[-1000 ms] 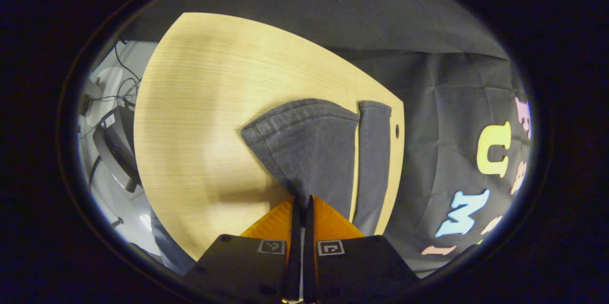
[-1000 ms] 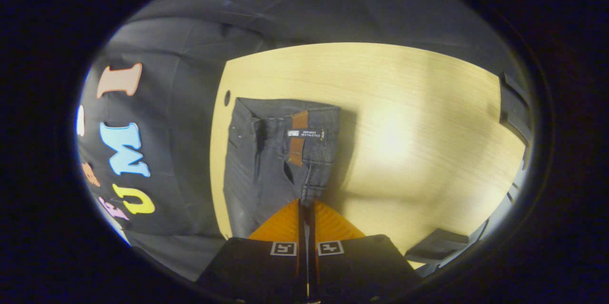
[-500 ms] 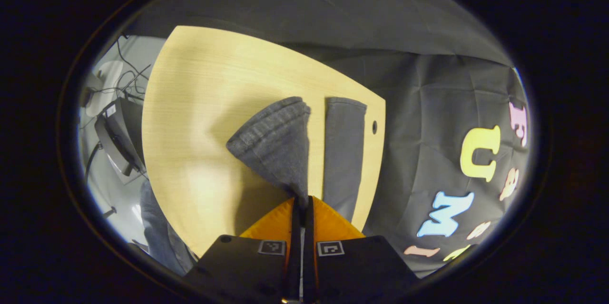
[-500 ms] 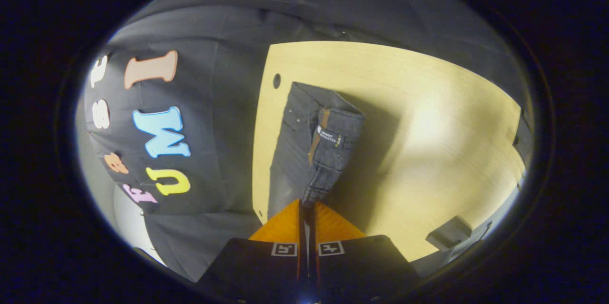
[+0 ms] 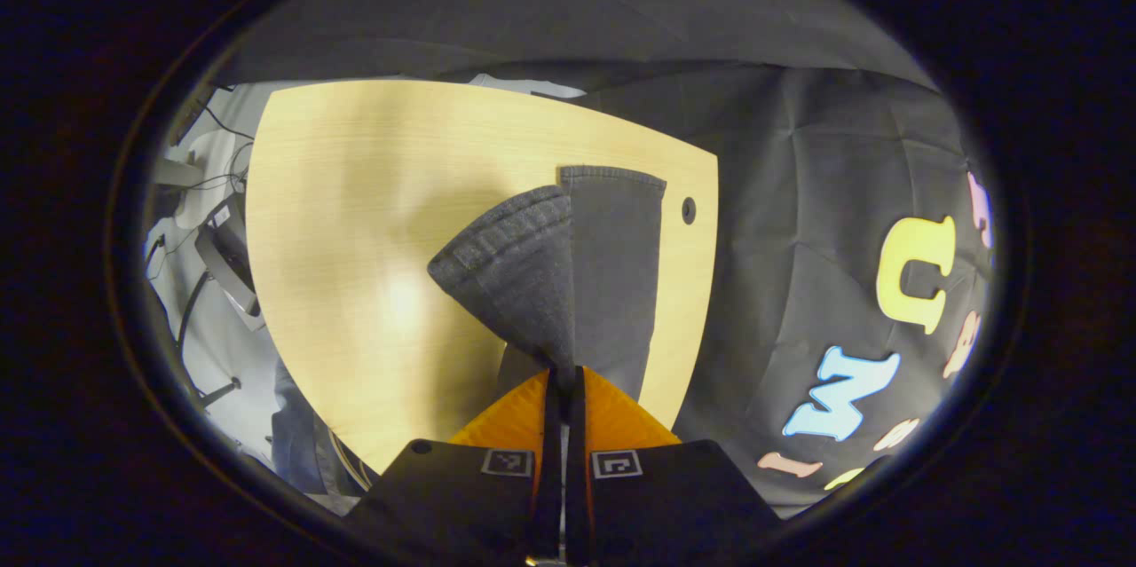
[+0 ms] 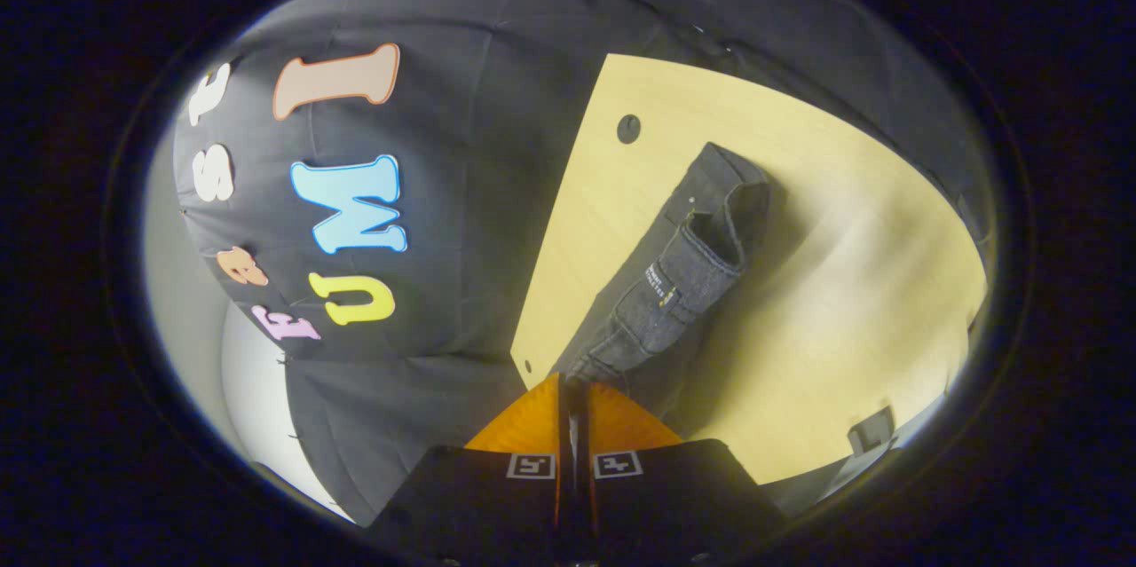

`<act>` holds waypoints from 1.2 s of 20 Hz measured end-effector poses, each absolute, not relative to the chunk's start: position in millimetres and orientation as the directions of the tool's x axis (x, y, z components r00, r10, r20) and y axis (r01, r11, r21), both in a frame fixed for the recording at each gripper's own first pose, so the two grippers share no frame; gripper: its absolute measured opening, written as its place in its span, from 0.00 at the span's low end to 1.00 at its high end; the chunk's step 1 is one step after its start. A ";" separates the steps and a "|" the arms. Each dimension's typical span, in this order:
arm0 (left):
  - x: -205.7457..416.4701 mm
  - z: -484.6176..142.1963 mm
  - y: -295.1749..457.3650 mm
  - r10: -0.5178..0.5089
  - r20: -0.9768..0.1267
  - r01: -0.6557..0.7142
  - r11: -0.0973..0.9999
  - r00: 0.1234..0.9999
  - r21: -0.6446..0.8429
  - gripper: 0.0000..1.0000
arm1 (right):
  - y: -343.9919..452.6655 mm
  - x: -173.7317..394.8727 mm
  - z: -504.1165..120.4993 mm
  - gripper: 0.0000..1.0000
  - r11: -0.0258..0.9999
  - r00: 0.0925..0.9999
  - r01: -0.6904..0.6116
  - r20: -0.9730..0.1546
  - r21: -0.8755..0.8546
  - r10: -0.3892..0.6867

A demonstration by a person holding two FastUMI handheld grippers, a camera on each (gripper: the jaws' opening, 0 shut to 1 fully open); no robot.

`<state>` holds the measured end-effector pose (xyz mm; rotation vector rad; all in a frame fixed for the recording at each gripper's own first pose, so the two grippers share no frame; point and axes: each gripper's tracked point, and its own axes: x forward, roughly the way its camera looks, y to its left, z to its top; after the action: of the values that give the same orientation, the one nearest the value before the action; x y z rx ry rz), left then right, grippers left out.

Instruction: Grasp the waist and the cuffs of the jeans and fold them to make the two legs overlap; first hold the waist and fold one-third of the jeans toward the cuffs, then hold the cuffs and fold the remaining one-third in the same direction to finish folding.

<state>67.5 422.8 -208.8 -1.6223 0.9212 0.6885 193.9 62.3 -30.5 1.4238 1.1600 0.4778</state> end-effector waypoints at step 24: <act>263.0 -328.1 469.4 -0.119 -0.919 -0.814 0.432 0.376 -0.389 0.44 | 139.2 382.1 -189.0 0.03 0.288 0.534 0.389 -0.469 0.875 0.704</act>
<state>263.0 469.4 -328.1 -1.0504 1.1147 0.5686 382.1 139.2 -189.0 1.3260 1.0609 0.2742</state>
